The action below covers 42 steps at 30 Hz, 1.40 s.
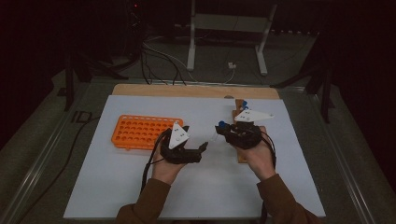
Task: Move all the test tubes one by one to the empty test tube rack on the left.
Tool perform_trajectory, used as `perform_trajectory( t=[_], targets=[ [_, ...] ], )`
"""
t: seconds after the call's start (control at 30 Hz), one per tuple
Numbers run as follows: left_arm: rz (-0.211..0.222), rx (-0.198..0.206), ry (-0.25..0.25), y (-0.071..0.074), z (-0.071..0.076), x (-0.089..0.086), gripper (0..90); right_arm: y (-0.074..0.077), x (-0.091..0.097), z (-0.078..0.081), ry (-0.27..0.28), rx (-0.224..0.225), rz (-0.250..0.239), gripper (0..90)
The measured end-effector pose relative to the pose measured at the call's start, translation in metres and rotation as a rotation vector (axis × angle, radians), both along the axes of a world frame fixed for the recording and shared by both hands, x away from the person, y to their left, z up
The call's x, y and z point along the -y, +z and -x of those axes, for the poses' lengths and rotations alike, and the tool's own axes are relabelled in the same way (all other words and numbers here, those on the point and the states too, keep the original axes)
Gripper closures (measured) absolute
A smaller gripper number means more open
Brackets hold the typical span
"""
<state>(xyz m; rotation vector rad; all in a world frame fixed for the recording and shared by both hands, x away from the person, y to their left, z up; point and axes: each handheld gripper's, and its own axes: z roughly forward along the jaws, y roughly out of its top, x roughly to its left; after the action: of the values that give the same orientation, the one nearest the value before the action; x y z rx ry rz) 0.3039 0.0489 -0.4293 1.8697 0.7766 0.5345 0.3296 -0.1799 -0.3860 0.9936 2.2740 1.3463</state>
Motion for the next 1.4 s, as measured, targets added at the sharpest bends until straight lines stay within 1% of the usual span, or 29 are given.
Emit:
perform_trajectory(
  t=[0.07, 0.1, 0.17, 0.27, 0.33, 0.4, 0.5, 0.63, 0.73, 0.8, 0.83, 0.87, 0.97, 1.03, 1.07, 1.1, 1.17, 1.23, 1.3, 1.37, 1.4],
  targets=[
    [-0.008, -0.002, 0.007, -0.002, -0.002, 0.005, 19.0, -0.001, -0.003, 0.0, 0.011, -0.007, 0.0, 76.7],
    [-0.012, -0.002, 0.003, -0.003, -0.003, 0.006, 22.0, -0.002, -0.005, 0.001, 0.016, -0.013, 0.002, 76.7],
    [-0.012, -0.004, -0.001, -0.005, -0.004, 0.01, 24.2, -0.004, -0.008, 0.0, 0.024, -0.019, 0.001, 76.7],
    [-0.02, -0.001, -0.02, -0.007, -0.006, 0.016, 33.3, -0.006, -0.013, 0.0, 0.034, -0.034, -0.01, 76.7],
    [-0.025, 0.006, -0.034, -0.008, -0.006, 0.019, 42.5, -0.007, -0.015, 0.0, 0.041, -0.04, -0.016, 76.7],
    [-0.033, 0.013, -0.041, -0.01, -0.006, 0.023, 49.6, -0.008, -0.018, -0.001, 0.051, -0.042, -0.021, 76.7],
    [-0.026, 0.022, -0.052, -0.01, -0.006, 0.024, 60.2, -0.009, -0.021, 0.0, 0.057, -0.048, -0.025, 76.7],
    [-0.027, 0.016, -0.067, -0.011, -0.006, 0.023, 74.5, -0.01, -0.021, 0.0, 0.063, -0.055, -0.029, 76.7],
    [-0.036, 0.014, -0.076, -0.011, -0.006, 0.023, 76.5, -0.011, -0.02, 0.0, 0.066, -0.063, -0.036, 76.5],
    [-0.03, 0.008, -0.076, -0.011, -0.007, 0.023, 76.7, -0.012, -0.019, -0.001, 0.071, -0.068, -0.048, 74.4],
    [-0.03, 0.005, -0.073, -0.011, -0.007, 0.023, 76.8, -0.012, -0.018, -0.002, 0.073, -0.075, -0.057, 69.0],
    [-0.029, 0.002, -0.07, -0.011, -0.008, 0.022, 76.8, -0.012, -0.017, -0.003, 0.075, -0.093, -0.072, 64.0],
    [-0.036, -0.01, -0.061, -0.012, -0.01, 0.02, 76.8, -0.013, -0.012, -0.004, 0.065, -0.091, -0.09, 50.6],
    [-0.041, -0.019, -0.053, -0.013, -0.011, 0.018, 76.8, -0.012, -0.008, -0.005, 0.061, -0.102, -0.11, 41.8],
    [-0.037, -0.022, -0.051, -0.014, -0.012, 0.018, 76.8, -0.012, -0.005, -0.006, 0.055, -0.106, -0.119, 36.5],
    [-0.039, -0.024, -0.051, -0.014, -0.012, 0.016, 76.8, -0.012, -0.003, -0.006, 0.045, -0.104, -0.122, 31.1],
    [-0.034, -0.029, -0.048, -0.014, -0.012, 0.014, 76.9, -0.011, 0.003, -0.006, 0.018, -0.091, -0.126, 24.7],
    [-0.03, -0.032, -0.046, -0.014, -0.012, 0.013, 76.9, -0.012, 0.008, -0.007, -0.009, -0.083, -0.128, 15.6],
    [-0.026, -0.032, -0.049, -0.013, -0.011, 0.011, 76.9, -0.012, 0.013, -0.007, -0.029, -0.065, -0.121, 13.3],
    [-0.021, -0.031, -0.051, -0.012, -0.01, 0.009, 76.9, -0.014, 0.017, -0.007, -0.053, -0.056, -0.105, 3.5],
    [-0.018, -0.031, -0.051, -0.011, -0.009, 0.007, 76.8, -0.015, 0.019, -0.007, -0.066, -0.05, -0.095, 1.0]
  ],
)
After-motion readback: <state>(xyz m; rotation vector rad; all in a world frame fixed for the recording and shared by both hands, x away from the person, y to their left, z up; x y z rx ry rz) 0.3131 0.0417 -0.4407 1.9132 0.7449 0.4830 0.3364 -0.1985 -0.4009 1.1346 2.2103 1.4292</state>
